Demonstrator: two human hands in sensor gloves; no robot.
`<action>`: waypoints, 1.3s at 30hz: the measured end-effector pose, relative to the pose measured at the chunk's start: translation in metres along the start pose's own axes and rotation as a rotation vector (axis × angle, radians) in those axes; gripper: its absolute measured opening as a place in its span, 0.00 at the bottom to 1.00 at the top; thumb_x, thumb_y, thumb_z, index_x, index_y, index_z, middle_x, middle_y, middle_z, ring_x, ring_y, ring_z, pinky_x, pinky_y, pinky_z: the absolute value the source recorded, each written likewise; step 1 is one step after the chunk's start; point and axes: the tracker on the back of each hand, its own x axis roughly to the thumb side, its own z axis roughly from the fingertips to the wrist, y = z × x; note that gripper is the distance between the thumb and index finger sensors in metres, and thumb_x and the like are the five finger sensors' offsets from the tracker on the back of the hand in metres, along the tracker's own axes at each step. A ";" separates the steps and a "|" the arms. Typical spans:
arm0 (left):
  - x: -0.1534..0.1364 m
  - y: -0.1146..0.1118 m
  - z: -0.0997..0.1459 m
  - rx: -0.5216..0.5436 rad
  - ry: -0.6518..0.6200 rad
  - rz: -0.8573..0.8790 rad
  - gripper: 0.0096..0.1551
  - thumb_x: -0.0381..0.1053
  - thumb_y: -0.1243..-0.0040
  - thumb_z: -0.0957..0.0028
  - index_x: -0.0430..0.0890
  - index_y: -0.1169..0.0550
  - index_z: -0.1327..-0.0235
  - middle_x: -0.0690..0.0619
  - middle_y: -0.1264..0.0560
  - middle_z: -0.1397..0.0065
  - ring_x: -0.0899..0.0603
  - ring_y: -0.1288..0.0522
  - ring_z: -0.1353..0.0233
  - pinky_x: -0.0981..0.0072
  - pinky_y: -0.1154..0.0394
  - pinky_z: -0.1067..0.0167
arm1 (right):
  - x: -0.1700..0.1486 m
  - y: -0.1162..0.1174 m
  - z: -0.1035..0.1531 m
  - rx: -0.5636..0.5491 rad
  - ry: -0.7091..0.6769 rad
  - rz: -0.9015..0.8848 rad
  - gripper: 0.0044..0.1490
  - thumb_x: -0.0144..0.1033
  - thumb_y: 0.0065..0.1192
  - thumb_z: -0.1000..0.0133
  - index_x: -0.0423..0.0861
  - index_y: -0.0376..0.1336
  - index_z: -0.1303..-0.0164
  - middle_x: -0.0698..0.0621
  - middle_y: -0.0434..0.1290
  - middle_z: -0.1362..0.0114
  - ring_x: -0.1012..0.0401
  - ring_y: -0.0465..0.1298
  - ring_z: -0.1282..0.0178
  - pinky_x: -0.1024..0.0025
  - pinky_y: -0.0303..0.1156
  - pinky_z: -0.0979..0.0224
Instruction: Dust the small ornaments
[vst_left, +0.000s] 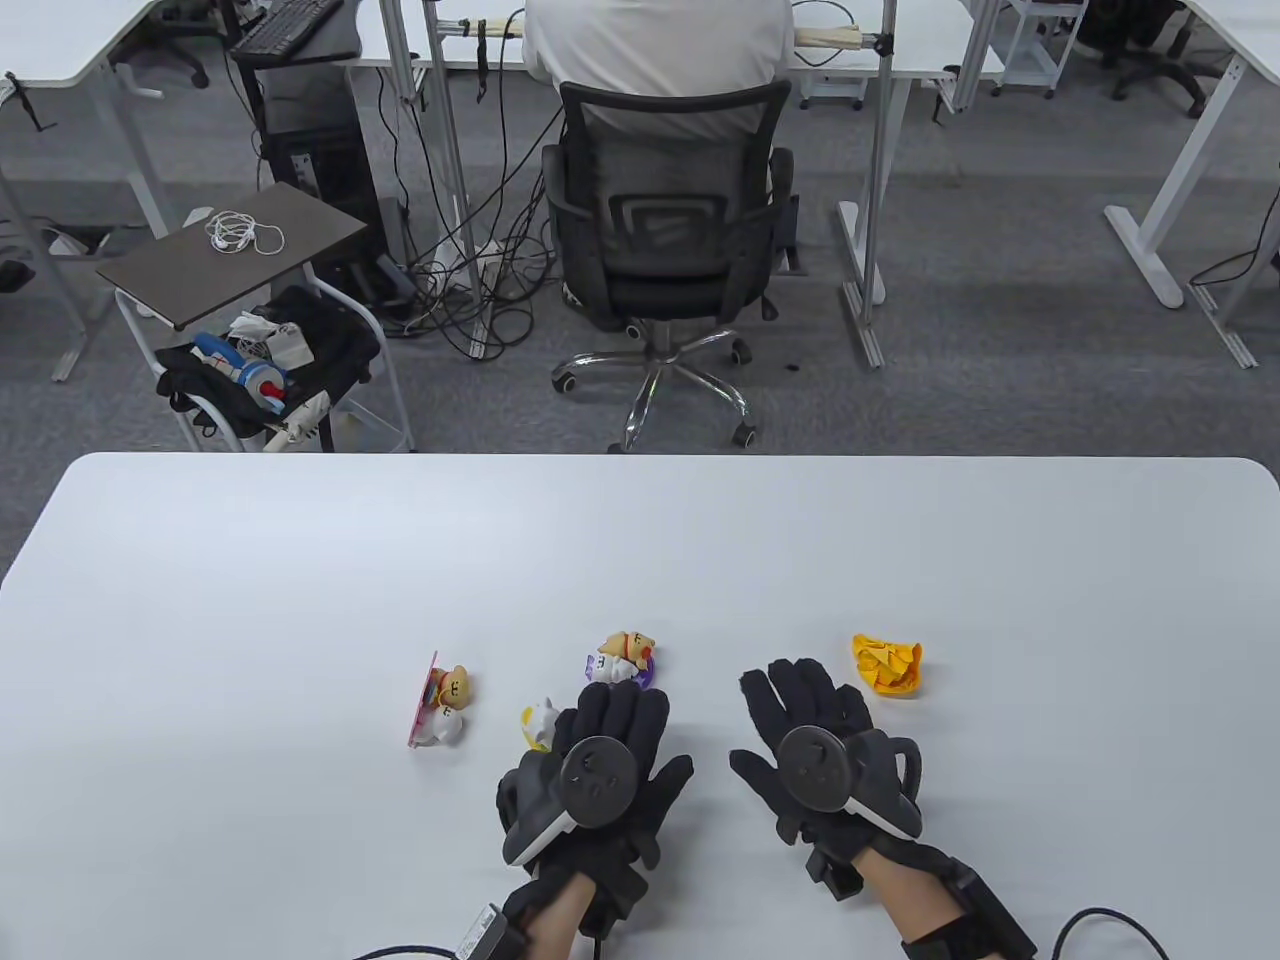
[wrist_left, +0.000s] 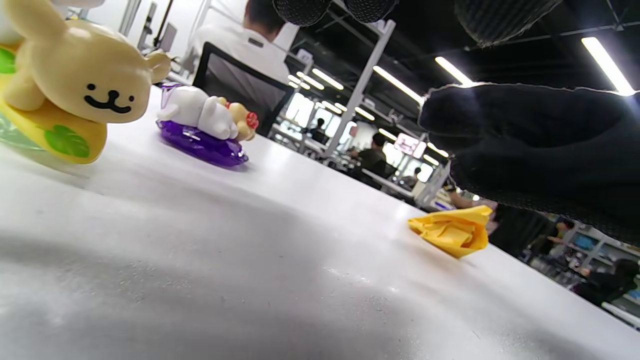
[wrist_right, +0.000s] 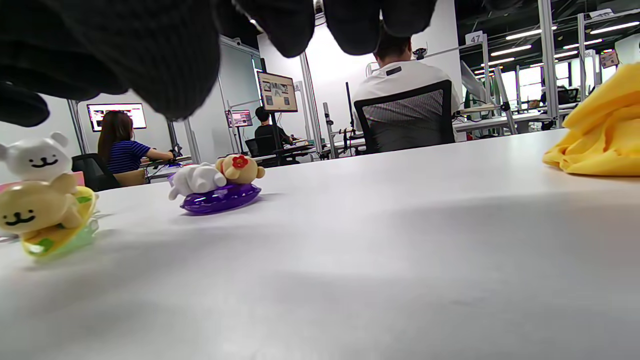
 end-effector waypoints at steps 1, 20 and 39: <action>0.001 0.000 0.001 0.001 0.000 -0.006 0.43 0.72 0.52 0.45 0.57 0.47 0.20 0.50 0.49 0.12 0.37 0.59 0.16 0.38 0.57 0.24 | -0.001 -0.001 -0.001 -0.001 0.007 -0.006 0.53 0.62 0.64 0.48 0.54 0.50 0.15 0.45 0.52 0.14 0.44 0.51 0.13 0.34 0.51 0.20; 0.000 0.001 0.001 -0.035 0.030 0.039 0.44 0.71 0.52 0.45 0.56 0.48 0.20 0.48 0.49 0.13 0.36 0.60 0.17 0.38 0.59 0.25 | -0.131 -0.012 -0.049 0.192 0.516 -0.006 0.55 0.51 0.72 0.47 0.59 0.44 0.14 0.47 0.34 0.12 0.46 0.37 0.12 0.36 0.40 0.16; -0.003 0.010 0.004 0.030 0.010 0.082 0.42 0.70 0.51 0.45 0.55 0.46 0.20 0.47 0.47 0.13 0.36 0.58 0.17 0.38 0.58 0.25 | -0.146 0.015 -0.078 0.181 0.509 0.067 0.33 0.41 0.74 0.48 0.49 0.68 0.31 0.46 0.76 0.37 0.52 0.80 0.51 0.50 0.75 0.43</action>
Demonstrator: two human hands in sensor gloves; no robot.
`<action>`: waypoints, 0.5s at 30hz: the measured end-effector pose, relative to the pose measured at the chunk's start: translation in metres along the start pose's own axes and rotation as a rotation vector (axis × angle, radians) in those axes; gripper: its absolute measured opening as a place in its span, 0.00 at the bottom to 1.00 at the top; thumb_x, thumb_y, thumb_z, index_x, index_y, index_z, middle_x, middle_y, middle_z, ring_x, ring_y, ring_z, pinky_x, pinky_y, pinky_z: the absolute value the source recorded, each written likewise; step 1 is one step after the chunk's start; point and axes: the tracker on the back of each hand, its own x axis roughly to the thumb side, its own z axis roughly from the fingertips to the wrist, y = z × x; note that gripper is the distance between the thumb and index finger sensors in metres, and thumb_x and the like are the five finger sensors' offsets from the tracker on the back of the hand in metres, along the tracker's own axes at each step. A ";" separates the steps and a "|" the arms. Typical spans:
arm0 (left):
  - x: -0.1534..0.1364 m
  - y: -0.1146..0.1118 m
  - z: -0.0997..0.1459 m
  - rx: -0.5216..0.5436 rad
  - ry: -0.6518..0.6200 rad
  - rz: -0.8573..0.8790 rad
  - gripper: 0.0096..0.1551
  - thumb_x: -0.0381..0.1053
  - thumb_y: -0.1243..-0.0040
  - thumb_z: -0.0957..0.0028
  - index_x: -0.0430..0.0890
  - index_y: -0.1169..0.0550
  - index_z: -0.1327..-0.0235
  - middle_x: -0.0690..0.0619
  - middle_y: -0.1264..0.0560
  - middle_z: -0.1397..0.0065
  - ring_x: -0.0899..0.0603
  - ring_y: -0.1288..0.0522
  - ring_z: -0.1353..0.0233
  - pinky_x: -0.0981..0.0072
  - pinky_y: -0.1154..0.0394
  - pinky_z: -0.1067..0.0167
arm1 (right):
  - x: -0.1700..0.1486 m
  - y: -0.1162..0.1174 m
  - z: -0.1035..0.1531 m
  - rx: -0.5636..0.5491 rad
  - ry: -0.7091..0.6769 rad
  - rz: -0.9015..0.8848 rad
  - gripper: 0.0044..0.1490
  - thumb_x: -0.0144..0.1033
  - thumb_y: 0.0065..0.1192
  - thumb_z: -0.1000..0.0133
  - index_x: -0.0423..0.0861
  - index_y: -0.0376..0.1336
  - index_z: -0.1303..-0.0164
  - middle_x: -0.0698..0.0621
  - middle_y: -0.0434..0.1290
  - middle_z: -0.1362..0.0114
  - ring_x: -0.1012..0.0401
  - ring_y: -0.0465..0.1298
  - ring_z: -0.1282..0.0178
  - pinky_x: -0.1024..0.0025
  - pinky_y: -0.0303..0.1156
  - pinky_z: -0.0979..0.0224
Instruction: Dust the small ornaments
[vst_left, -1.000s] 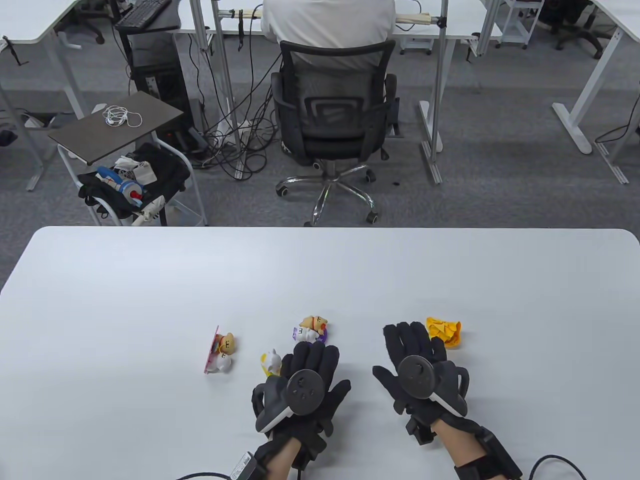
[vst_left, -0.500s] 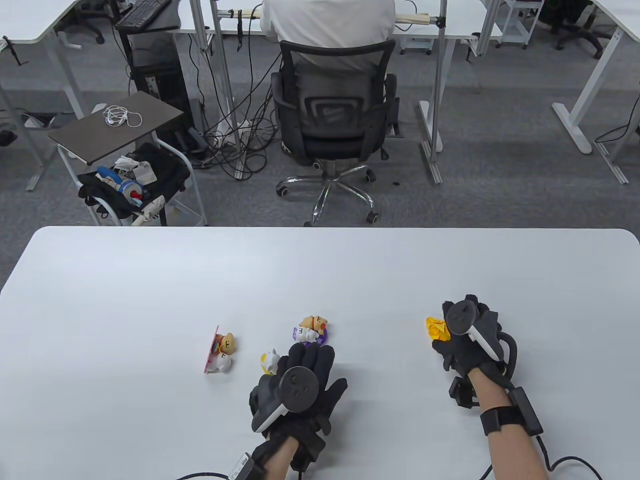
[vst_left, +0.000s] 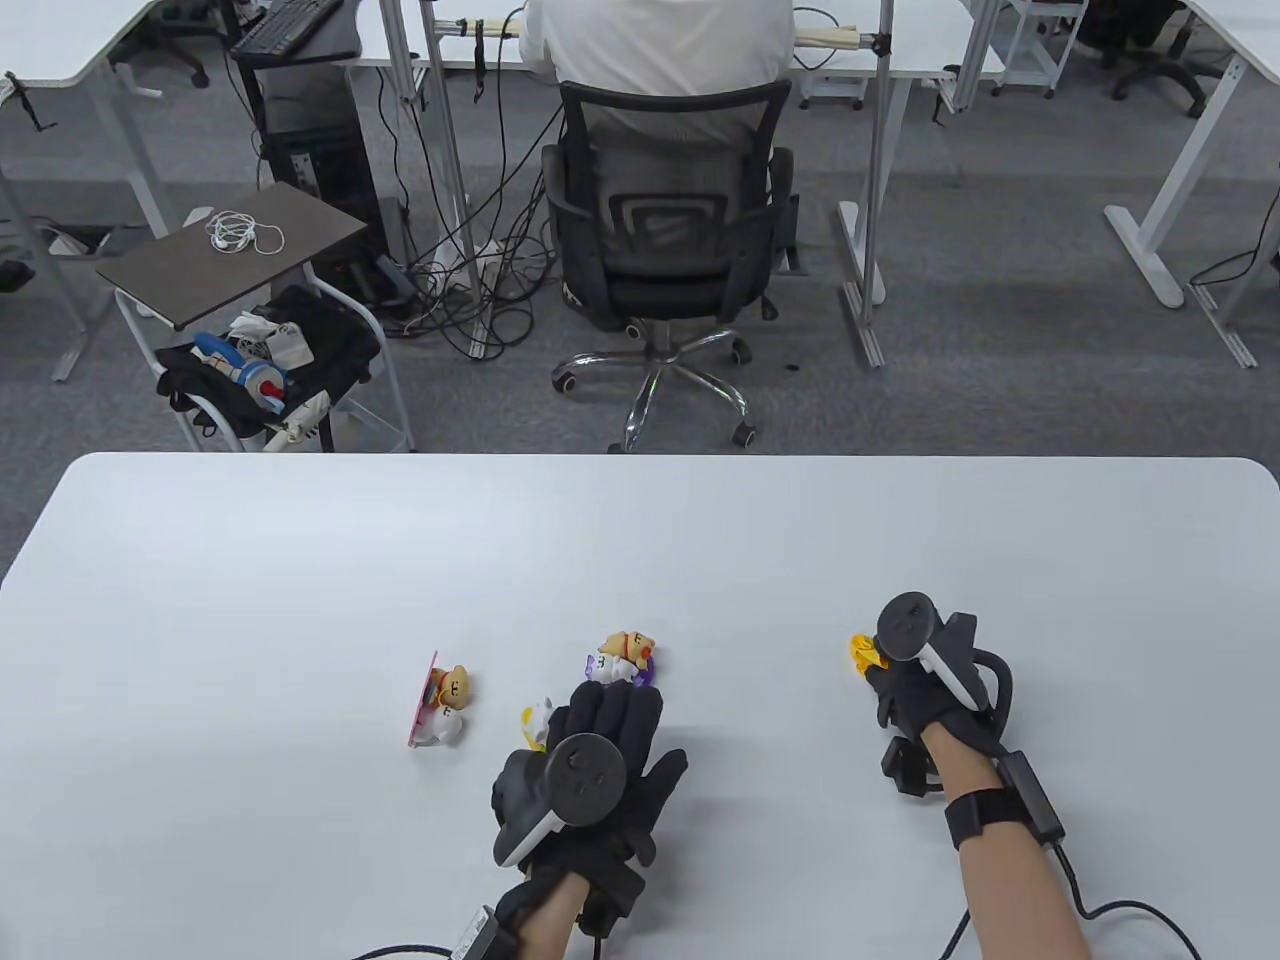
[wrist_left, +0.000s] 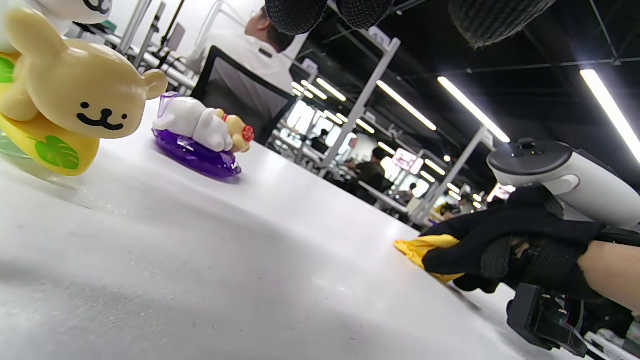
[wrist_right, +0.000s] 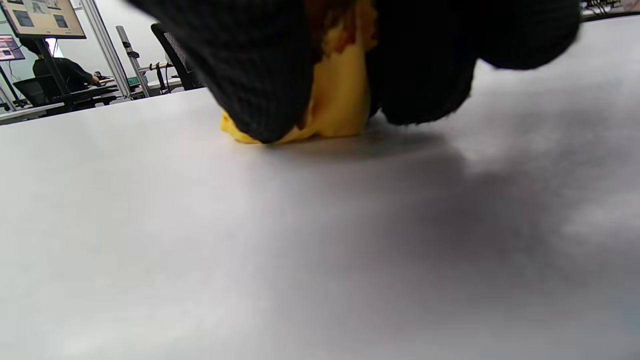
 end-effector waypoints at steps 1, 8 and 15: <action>0.000 0.000 0.000 0.000 -0.002 0.000 0.42 0.70 0.51 0.45 0.55 0.46 0.20 0.47 0.46 0.13 0.36 0.58 0.17 0.38 0.58 0.25 | 0.003 -0.001 0.003 -0.027 -0.011 0.015 0.34 0.40 0.74 0.49 0.50 0.67 0.31 0.46 0.77 0.39 0.53 0.81 0.54 0.51 0.76 0.45; 0.000 0.003 0.001 0.010 -0.001 0.008 0.42 0.70 0.51 0.45 0.55 0.45 0.21 0.47 0.46 0.14 0.36 0.58 0.17 0.38 0.58 0.25 | 0.035 -0.020 0.046 -0.089 -0.203 -0.037 0.31 0.40 0.75 0.49 0.55 0.70 0.33 0.44 0.80 0.43 0.54 0.82 0.59 0.52 0.78 0.50; 0.000 0.002 0.001 0.003 0.002 0.014 0.42 0.70 0.51 0.45 0.55 0.45 0.20 0.47 0.46 0.14 0.36 0.58 0.17 0.37 0.58 0.25 | 0.073 -0.032 0.117 -0.148 -0.395 -0.197 0.30 0.40 0.74 0.49 0.55 0.71 0.33 0.44 0.80 0.42 0.54 0.82 0.57 0.52 0.78 0.49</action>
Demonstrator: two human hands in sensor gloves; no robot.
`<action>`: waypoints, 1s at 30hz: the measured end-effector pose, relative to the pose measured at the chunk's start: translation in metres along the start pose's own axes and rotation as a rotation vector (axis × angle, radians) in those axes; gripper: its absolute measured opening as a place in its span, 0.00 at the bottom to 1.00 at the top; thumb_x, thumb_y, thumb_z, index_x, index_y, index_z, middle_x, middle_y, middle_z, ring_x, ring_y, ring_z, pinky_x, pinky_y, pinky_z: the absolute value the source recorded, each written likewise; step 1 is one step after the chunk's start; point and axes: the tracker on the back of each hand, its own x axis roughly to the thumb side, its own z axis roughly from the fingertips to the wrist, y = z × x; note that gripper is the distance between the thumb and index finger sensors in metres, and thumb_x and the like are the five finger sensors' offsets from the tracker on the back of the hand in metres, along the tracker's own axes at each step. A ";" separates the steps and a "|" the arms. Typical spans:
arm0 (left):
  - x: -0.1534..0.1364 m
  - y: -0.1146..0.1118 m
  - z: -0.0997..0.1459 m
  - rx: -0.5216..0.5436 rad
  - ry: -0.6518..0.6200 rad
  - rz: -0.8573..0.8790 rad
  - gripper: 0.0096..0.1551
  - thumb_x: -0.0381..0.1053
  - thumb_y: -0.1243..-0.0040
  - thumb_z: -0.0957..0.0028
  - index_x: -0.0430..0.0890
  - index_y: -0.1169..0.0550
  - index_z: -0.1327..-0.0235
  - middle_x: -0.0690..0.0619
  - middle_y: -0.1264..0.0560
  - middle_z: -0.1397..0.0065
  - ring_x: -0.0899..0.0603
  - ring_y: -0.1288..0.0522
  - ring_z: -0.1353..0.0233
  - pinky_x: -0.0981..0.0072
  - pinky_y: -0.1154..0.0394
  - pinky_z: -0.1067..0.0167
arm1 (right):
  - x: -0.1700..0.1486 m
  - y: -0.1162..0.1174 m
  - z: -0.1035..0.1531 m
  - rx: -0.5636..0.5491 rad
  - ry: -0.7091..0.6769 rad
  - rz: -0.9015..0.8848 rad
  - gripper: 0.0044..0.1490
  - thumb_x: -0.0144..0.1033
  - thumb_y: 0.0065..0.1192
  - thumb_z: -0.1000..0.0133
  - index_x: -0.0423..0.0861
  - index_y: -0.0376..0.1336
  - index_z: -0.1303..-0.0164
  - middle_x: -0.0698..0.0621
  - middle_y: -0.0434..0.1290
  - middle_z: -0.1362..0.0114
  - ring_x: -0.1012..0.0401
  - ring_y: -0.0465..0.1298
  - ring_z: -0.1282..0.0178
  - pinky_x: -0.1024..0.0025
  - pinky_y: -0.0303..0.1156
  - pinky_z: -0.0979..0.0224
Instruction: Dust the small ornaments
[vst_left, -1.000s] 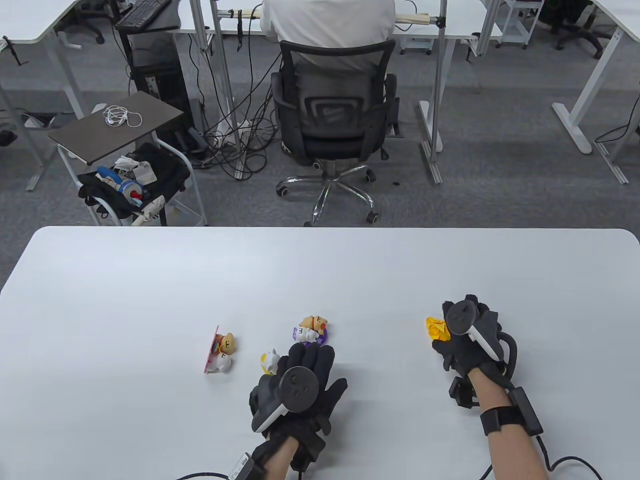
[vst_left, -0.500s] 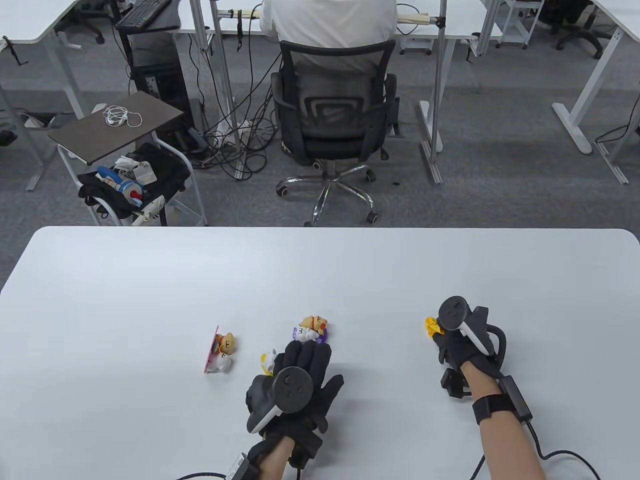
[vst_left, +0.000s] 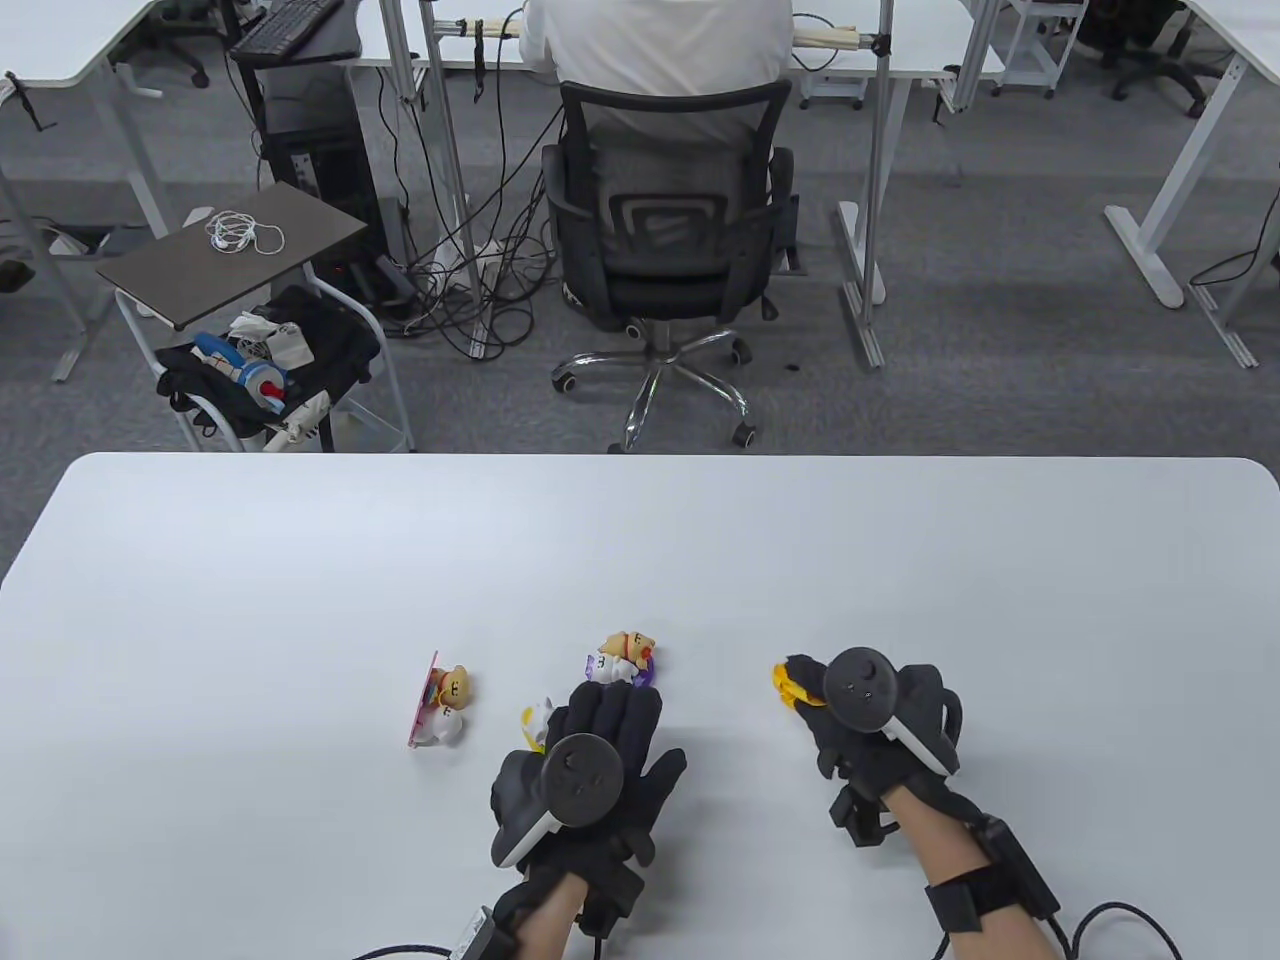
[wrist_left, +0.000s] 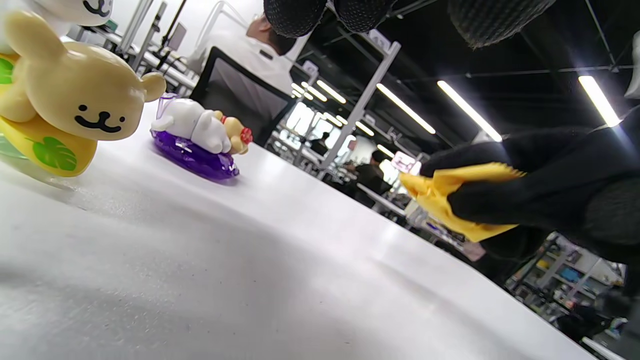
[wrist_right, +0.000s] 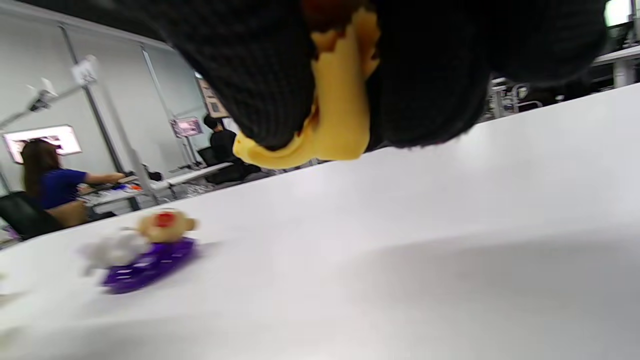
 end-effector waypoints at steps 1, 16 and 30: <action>0.000 0.000 0.000 -0.002 0.000 -0.001 0.42 0.70 0.51 0.45 0.55 0.45 0.21 0.47 0.46 0.14 0.36 0.58 0.17 0.37 0.58 0.25 | 0.013 0.003 0.009 -0.010 -0.037 -0.022 0.30 0.40 0.74 0.49 0.55 0.71 0.34 0.44 0.80 0.42 0.53 0.83 0.57 0.52 0.78 0.49; -0.007 0.024 -0.002 0.094 0.060 0.100 0.39 0.70 0.52 0.44 0.54 0.38 0.22 0.44 0.44 0.14 0.34 0.59 0.17 0.36 0.61 0.26 | 0.046 0.025 0.030 0.008 -0.150 0.064 0.31 0.41 0.74 0.49 0.54 0.70 0.33 0.45 0.79 0.40 0.53 0.83 0.53 0.52 0.78 0.47; -0.036 0.022 -0.027 -0.152 0.455 -0.138 0.48 0.74 0.40 0.48 0.58 0.43 0.19 0.48 0.48 0.12 0.27 0.52 0.18 0.33 0.51 0.26 | 0.032 0.017 0.030 0.029 -0.103 0.006 0.31 0.41 0.74 0.48 0.53 0.70 0.32 0.45 0.79 0.40 0.52 0.83 0.53 0.51 0.77 0.46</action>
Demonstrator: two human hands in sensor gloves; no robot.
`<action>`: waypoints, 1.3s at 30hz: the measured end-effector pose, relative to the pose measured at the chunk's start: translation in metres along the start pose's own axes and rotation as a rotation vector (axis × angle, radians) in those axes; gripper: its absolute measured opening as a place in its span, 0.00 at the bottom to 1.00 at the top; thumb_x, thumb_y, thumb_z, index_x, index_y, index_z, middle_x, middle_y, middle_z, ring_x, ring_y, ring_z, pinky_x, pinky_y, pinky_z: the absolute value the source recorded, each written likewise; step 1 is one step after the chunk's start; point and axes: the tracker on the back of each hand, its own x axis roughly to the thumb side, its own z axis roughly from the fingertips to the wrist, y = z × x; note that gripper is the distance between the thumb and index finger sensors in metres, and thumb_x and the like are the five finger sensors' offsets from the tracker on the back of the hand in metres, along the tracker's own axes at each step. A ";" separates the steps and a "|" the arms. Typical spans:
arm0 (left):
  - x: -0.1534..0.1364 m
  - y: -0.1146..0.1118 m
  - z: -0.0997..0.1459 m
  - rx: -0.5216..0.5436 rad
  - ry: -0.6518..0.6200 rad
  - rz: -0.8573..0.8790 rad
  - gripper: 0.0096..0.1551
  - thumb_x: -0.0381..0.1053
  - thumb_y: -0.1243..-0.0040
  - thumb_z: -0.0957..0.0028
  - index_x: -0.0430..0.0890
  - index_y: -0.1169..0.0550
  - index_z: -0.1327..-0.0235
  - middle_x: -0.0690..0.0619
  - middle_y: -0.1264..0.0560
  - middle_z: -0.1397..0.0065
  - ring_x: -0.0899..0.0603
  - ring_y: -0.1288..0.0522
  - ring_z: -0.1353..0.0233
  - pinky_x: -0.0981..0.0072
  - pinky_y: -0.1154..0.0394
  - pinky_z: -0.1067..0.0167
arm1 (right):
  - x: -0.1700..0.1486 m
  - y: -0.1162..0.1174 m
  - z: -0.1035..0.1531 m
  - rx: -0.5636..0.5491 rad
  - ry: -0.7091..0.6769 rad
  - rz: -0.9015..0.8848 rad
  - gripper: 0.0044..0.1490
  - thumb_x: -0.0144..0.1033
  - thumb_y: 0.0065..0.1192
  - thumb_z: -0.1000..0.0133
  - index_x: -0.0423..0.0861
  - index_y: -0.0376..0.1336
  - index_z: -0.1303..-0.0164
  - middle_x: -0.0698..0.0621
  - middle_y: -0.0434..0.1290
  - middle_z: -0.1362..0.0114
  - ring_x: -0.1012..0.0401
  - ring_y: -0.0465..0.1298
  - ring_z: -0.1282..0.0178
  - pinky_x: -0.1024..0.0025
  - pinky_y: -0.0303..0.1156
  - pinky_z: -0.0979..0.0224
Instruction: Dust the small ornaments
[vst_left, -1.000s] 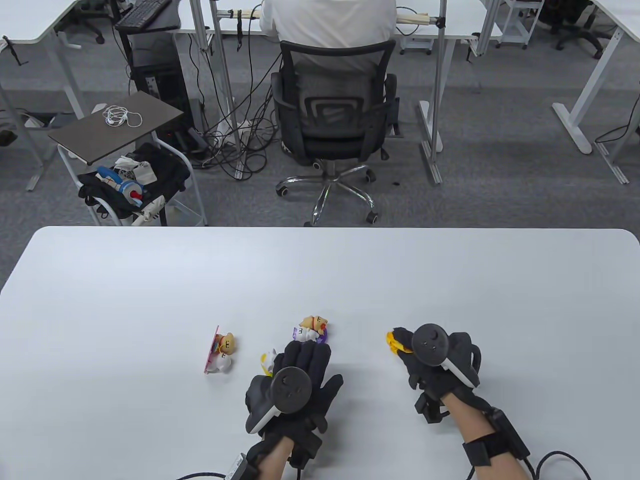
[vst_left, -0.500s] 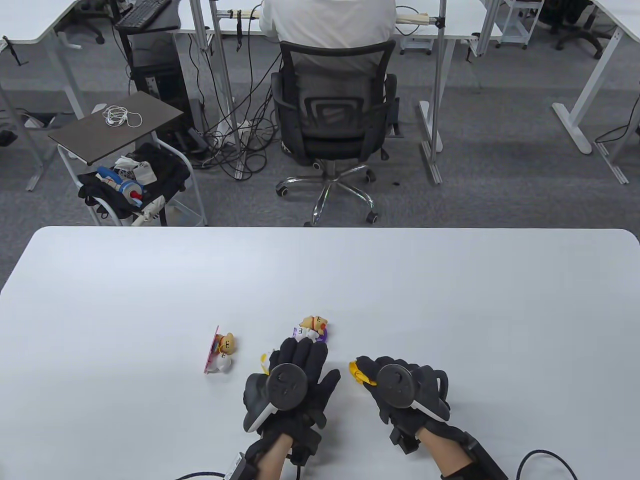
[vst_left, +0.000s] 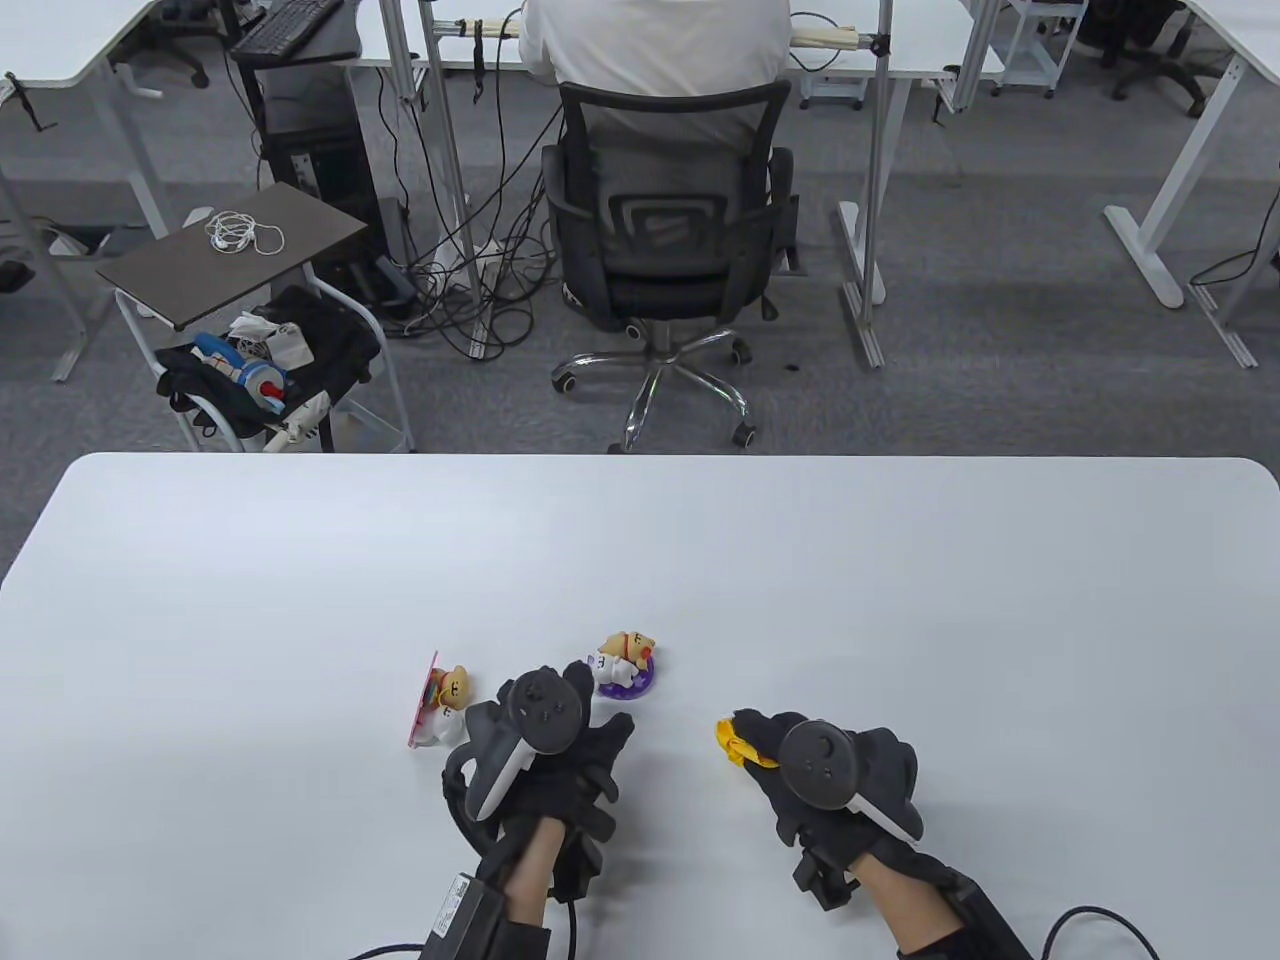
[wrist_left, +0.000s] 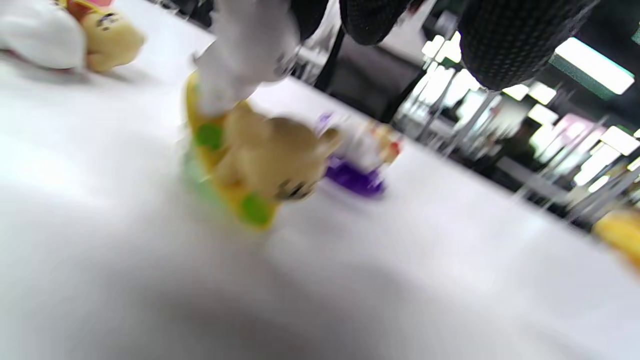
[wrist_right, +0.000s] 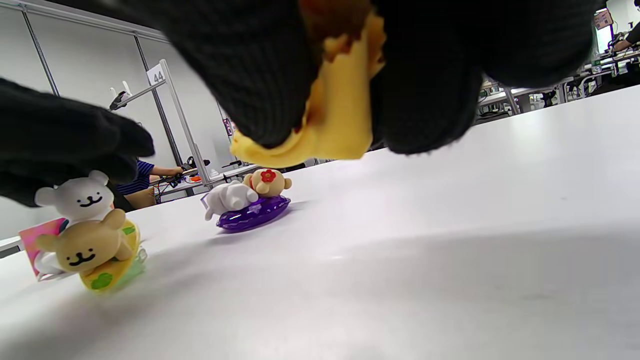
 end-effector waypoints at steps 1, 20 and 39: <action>0.003 -0.001 0.000 0.003 0.019 -0.042 0.49 0.75 0.40 0.48 0.59 0.45 0.19 0.48 0.51 0.11 0.25 0.51 0.18 0.32 0.50 0.27 | 0.000 -0.001 0.000 0.002 0.001 -0.001 0.31 0.41 0.74 0.48 0.53 0.70 0.32 0.45 0.79 0.40 0.52 0.83 0.53 0.51 0.77 0.46; 0.004 -0.016 -0.014 0.023 0.084 -0.290 0.39 0.68 0.35 0.48 0.57 0.34 0.26 0.41 0.58 0.16 0.28 0.36 0.26 0.35 0.39 0.31 | -0.001 -0.001 -0.001 0.025 -0.003 -0.038 0.31 0.41 0.73 0.48 0.54 0.70 0.32 0.45 0.79 0.39 0.52 0.82 0.52 0.51 0.77 0.46; 0.015 -0.009 0.008 -0.235 -0.214 0.936 0.45 0.85 0.58 0.45 0.52 0.27 0.36 0.46 0.25 0.33 0.47 0.17 0.56 0.56 0.20 0.55 | 0.010 -0.045 0.007 -0.200 -0.097 -0.615 0.34 0.42 0.74 0.48 0.50 0.68 0.30 0.46 0.78 0.37 0.53 0.82 0.53 0.51 0.78 0.46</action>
